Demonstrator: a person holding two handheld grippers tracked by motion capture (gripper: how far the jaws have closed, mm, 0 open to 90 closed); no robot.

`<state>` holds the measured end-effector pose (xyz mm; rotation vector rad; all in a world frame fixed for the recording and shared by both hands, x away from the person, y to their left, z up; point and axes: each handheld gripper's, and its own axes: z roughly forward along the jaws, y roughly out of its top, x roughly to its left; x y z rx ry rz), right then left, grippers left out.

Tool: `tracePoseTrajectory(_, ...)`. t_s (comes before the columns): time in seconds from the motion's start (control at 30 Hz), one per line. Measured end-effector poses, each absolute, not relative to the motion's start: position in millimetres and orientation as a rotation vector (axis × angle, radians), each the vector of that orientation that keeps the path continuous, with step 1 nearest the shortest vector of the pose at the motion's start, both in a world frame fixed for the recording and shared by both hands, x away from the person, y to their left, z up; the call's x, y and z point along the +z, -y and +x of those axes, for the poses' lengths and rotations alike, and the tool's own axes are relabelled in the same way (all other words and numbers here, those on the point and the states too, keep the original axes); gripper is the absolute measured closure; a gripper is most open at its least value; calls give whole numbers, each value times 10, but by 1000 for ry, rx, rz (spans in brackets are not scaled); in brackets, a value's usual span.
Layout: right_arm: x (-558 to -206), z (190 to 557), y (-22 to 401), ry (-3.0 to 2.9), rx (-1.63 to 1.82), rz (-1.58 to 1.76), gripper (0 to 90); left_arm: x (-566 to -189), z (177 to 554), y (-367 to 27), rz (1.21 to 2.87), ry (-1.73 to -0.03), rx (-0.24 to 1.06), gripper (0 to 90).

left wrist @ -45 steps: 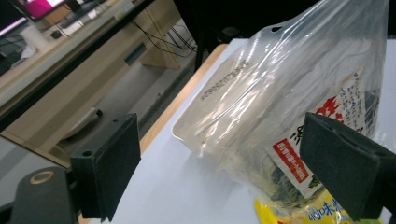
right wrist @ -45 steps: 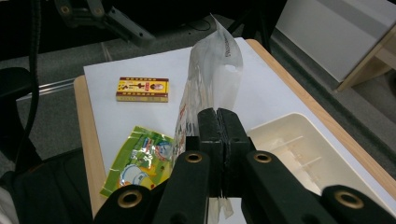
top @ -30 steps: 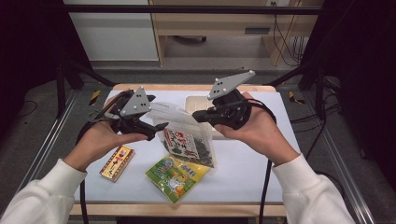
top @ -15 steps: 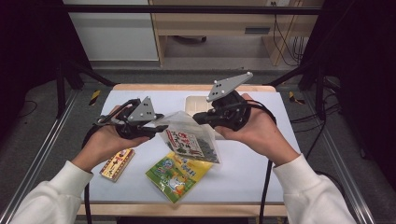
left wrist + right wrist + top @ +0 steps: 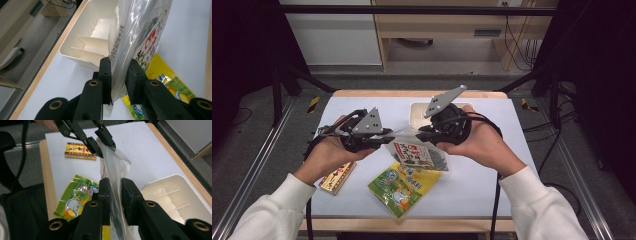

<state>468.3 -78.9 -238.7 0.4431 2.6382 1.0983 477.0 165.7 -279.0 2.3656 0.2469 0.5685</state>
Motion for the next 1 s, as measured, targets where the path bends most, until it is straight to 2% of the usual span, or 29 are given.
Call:
tracePoseTrajectory(0.17,-2448,4720,671,-2631,1046,441,822,-2786,4781,-1644,2364,-252,572,757)
tracePoseTrajectory(0.2,-2449,4731,686,-2641,1063,440,879,-2793,4784,-1647,2353,-245,568,746)
tracePoseTrajectory(0.3,-2452,4740,712,-2642,1074,456,881,-2803,4777,-1635,2337,-233,577,718)
tracePoseTrajectory(0.37,-2456,4754,766,-2652,1099,457,884,-2791,4785,-1635,2281,-236,578,611)
tracePoseTrajectory(0.4,-2452,4765,825,-2649,1120,472,885,-2744,4793,-1639,2216,-270,598,458)
tracePoseTrajectory(0.53,-2419,4774,1015,-2611,1176,529,886,-2649,4761,-1657,2131,-311,597,287)
tracePoseTrajectory(0.77,-2331,4798,1389,-2544,1265,648,887,-2610,4658,-1769,2107,-430,615,204)
tracePoseTrajectory(1.0,-2107,4880,1735,-2430,1351,740,887,-3044,4555,-1998,2133,-580,630,156)
